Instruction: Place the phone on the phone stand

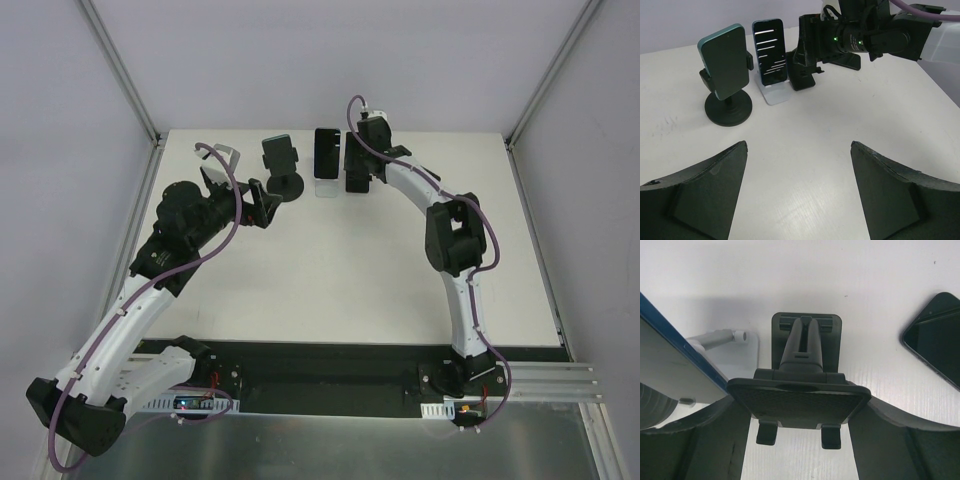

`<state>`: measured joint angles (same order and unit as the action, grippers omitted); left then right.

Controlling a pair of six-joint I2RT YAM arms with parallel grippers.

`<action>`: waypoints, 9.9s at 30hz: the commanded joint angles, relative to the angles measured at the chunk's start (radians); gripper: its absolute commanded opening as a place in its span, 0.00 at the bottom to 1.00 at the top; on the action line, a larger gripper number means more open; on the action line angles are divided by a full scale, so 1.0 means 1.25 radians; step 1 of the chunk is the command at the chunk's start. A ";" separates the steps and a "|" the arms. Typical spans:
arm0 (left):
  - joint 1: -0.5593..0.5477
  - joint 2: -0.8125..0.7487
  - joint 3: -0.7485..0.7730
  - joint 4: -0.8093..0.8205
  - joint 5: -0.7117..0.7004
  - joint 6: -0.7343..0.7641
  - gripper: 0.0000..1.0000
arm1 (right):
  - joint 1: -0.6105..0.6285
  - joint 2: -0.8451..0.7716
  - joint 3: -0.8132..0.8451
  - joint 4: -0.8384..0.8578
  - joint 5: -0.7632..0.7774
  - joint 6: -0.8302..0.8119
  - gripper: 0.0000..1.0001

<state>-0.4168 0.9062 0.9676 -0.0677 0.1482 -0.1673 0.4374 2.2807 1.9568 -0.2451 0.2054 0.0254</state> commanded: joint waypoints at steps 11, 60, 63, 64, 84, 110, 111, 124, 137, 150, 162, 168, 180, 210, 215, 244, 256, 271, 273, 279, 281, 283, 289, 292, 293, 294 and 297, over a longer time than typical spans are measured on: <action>0.008 -0.001 -0.002 0.009 0.009 0.006 0.83 | 0.006 -0.024 0.012 -0.006 0.019 0.017 0.06; 0.008 0.064 -0.003 0.022 0.116 -0.007 0.83 | -0.285 -0.124 -0.087 0.011 -0.319 0.063 0.96; 0.009 0.073 -0.003 0.022 0.128 -0.012 0.83 | -0.315 -0.055 -0.040 0.003 -0.356 0.050 0.96; 0.008 0.075 -0.002 0.022 0.134 -0.016 0.83 | -0.331 -0.038 -0.008 0.000 -0.364 0.050 0.96; 0.008 0.125 0.006 0.023 0.186 -0.033 0.82 | -0.395 0.173 0.161 -0.038 -0.470 0.054 0.96; 0.008 0.123 0.016 0.023 0.225 -0.055 0.82 | -0.322 0.163 0.267 -0.498 -0.305 0.030 0.96; 0.008 0.123 0.016 0.023 0.227 -0.054 0.81 | -0.316 0.165 0.278 -0.514 -0.288 0.014 0.96; 0.008 0.124 0.017 0.023 0.229 -0.061 0.80 | -0.233 0.208 0.353 -0.613 -0.055 -0.076 0.96; 0.008 0.127 0.017 0.023 0.236 -0.075 0.79 | -0.226 0.240 0.421 -0.622 -0.102 -0.123 0.96; 0.008 0.138 0.019 0.023 0.245 -0.083 0.79 | -0.221 0.260 0.490 -0.597 -0.124 -0.164 0.96; 0.008 0.139 0.020 0.025 0.257 -0.092 0.79 | -0.246 0.249 0.455 -0.582 -0.182 -0.120 0.96; 0.009 0.145 0.019 0.026 0.257 -0.090 0.79 | -0.292 0.231 0.359 -0.463 -0.315 -0.023 0.96; 0.008 0.159 0.020 0.026 0.259 -0.091 0.79 | -0.320 0.271 0.283 -0.263 -0.492 0.232 0.98; 0.009 0.179 0.024 0.028 0.289 -0.113 0.79 | -0.224 0.003 -0.111 -0.240 -0.329 0.117 0.69; 0.009 0.179 0.024 0.031 0.294 -0.115 0.79 | -0.220 0.004 -0.098 -0.204 -0.309 0.151 0.86; 0.009 0.204 0.024 0.036 0.317 -0.134 0.79 | -0.306 0.434 0.381 0.129 -0.545 0.561 0.37; 0.009 0.203 0.024 0.037 0.321 -0.140 0.78 | -0.290 0.306 0.250 -0.074 -0.587 0.391 0.35; 0.009 0.199 0.024 0.037 0.316 -0.137 0.78 | -0.255 -0.039 -0.242 -0.110 -0.606 0.165 0.38; 0.009 0.195 0.025 0.037 0.320 -0.137 0.78 | -0.240 -0.105 -0.338 -0.095 -0.590 0.135 0.39; 0.012 0.191 0.026 0.037 0.326 -0.140 0.78 | -0.178 -0.244 -0.501 -0.095 -0.547 0.102 0.48; 0.014 0.191 0.031 0.038 0.335 -0.145 0.78 | -0.161 -0.313 -0.539 -0.084 -0.506 0.107 0.58; 0.016 0.193 0.035 0.038 0.343 -0.148 0.77 | -0.146 -0.359 -0.582 -0.071 -0.488 0.107 0.72; 0.019 0.203 0.079 0.005 0.320 -0.207 0.77 | -0.089 -0.513 -0.641 -0.157 -0.279 0.187 1.00; 0.020 0.202 0.131 -0.019 0.349 -0.311 0.78 | -0.070 -0.552 -0.693 -0.189 -0.270 0.292 0.96; 0.020 0.192 0.141 -0.019 0.356 -0.335 0.79 | -0.063 -0.569 -0.735 -0.165 -0.292 0.345 0.96; 0.020 0.186 0.151 -0.021 0.360 -0.357 0.80 | -0.054 -0.578 -0.752 -0.155 -0.293 0.365 0.96; 0.020 0.165 0.160 -0.021 0.337 -0.350 0.83 | -0.024 -0.610 -0.807 -0.137 -0.248 0.447 0.96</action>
<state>-0.4038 1.1641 1.1168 -0.0944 0.5598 -0.5308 0.3679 1.5650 1.0317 -0.3996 -0.1860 0.3935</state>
